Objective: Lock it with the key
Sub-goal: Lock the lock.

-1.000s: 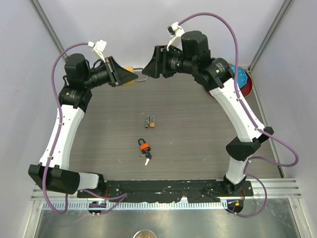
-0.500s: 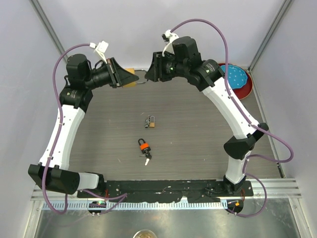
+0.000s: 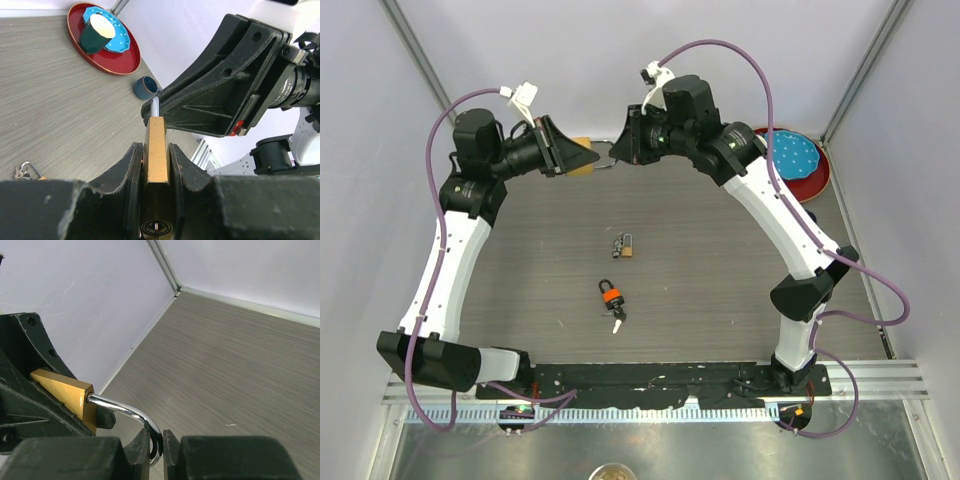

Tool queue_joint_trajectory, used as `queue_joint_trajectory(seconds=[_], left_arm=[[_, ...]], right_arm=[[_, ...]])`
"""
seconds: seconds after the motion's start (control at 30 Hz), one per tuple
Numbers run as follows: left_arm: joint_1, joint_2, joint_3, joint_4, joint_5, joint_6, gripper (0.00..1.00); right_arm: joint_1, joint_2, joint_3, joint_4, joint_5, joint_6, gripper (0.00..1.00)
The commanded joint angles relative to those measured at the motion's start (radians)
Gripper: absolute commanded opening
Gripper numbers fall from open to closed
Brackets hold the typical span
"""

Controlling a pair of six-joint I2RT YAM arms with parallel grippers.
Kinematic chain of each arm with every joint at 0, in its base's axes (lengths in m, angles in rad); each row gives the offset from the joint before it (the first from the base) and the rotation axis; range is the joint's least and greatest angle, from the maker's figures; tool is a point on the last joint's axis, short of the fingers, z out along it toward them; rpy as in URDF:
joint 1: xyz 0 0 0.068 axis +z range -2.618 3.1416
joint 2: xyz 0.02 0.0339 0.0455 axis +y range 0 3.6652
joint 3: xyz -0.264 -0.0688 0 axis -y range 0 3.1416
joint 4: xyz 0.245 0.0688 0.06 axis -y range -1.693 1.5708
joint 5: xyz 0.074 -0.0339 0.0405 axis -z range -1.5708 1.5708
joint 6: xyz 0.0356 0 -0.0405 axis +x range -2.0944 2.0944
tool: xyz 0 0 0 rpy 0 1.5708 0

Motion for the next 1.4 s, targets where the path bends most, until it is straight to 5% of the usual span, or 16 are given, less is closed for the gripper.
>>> queue_joint_trajectory(seconds=[0.0, 0.17, 1.2, 1.37], left_arm=[[-0.01, -0.029, 0.038, 0.135, 0.041, -0.054, 0.0], [-0.028, -0.026, 0.025, 0.132, 0.035, -0.043, 0.0], [-0.111, -0.038, -0.057, 0.043, -0.005, -0.024, 0.0], [-0.108, -0.048, -0.059, 0.078, -0.063, -0.063, 0.0]], right_arm=[[0.003, -0.003, -0.019, 0.083, -0.004, 0.009, 0.11], [0.003, -0.003, -0.016, 0.096, -0.022, 0.023, 0.03], [0.052, -0.129, -0.154, 0.316, 0.025, 0.029, 0.01], [0.049, -0.169, -0.24, 0.349, 0.03, 0.05, 0.2]])
